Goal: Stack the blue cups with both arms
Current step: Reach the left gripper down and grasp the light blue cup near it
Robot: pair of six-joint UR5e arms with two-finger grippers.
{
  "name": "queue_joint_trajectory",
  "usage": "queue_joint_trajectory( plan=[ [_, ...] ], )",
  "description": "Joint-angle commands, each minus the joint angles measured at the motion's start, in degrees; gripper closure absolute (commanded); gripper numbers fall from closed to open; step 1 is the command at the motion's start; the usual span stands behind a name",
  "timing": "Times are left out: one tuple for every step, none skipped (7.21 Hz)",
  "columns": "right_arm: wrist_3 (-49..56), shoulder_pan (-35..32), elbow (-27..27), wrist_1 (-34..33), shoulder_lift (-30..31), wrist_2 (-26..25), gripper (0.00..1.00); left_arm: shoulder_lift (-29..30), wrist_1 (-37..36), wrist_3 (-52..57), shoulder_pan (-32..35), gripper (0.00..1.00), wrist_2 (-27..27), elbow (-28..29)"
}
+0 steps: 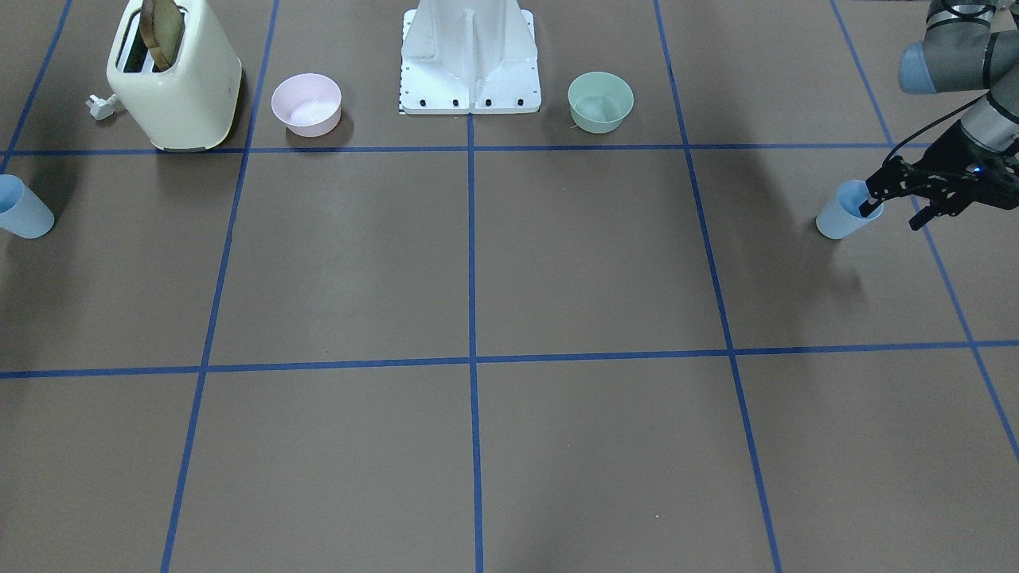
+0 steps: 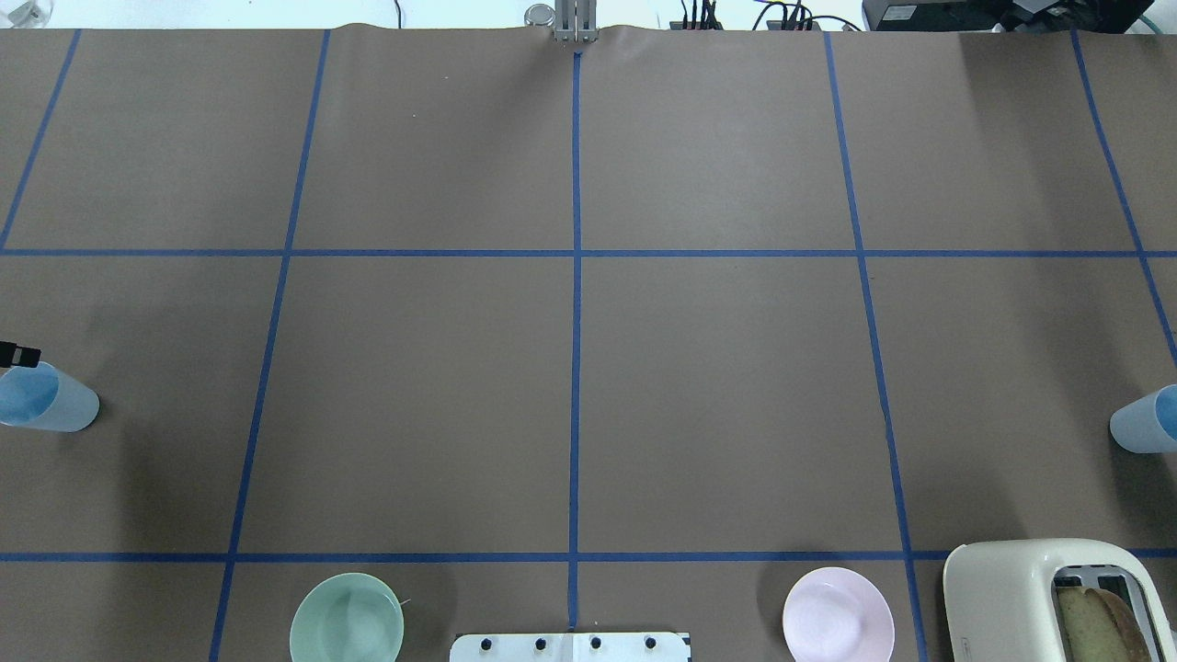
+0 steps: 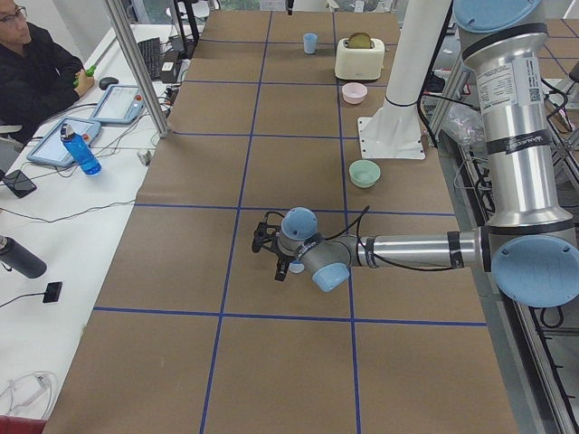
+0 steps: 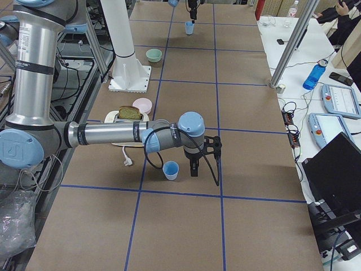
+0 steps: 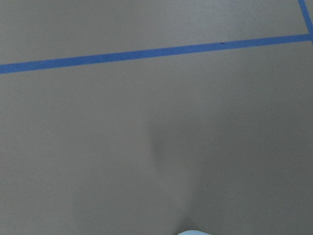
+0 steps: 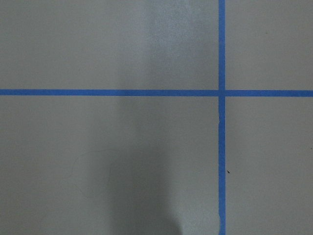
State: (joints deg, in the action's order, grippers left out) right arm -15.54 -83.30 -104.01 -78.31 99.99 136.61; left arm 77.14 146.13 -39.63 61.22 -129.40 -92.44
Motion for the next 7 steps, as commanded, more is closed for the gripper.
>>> queue_joint_trajectory(
  plan=[
    [0.07,-0.02,-0.83,0.44,1.07,0.68,0.00,-1.46,0.99,0.16,-0.58,0.02,0.12,-0.02],
    [-0.02,-0.02,-1.36,2.01,2.39,0.68,0.00,-1.73,1.08,0.16,-0.58,0.02,0.12,-0.02],
    [-0.02,-0.02,-1.46,2.54,3.62,0.77,0.00,-1.99,1.08,0.16,-0.58,0.02,0.12,-0.02],
    [-0.02,0.15,-1.37,3.94,4.33,1.03,0.00,-1.99,1.08,0.25,-0.58,0.02,0.12,-0.02],
    [-0.02,0.24,-1.46,4.04,5.03,1.81,0.00,-1.99,1.08,0.25,-0.58,0.04,0.12,0.06],
    [-0.02,0.24,-1.46,4.04,5.21,2.17,0.00,-1.99,1.08,0.25,-0.58,0.10,0.12,0.07],
    [-0.02,0.24,-1.46,4.13,5.21,2.17,0.00,-1.99,1.08,0.25,-0.67,0.25,0.12,0.07]
  ],
)
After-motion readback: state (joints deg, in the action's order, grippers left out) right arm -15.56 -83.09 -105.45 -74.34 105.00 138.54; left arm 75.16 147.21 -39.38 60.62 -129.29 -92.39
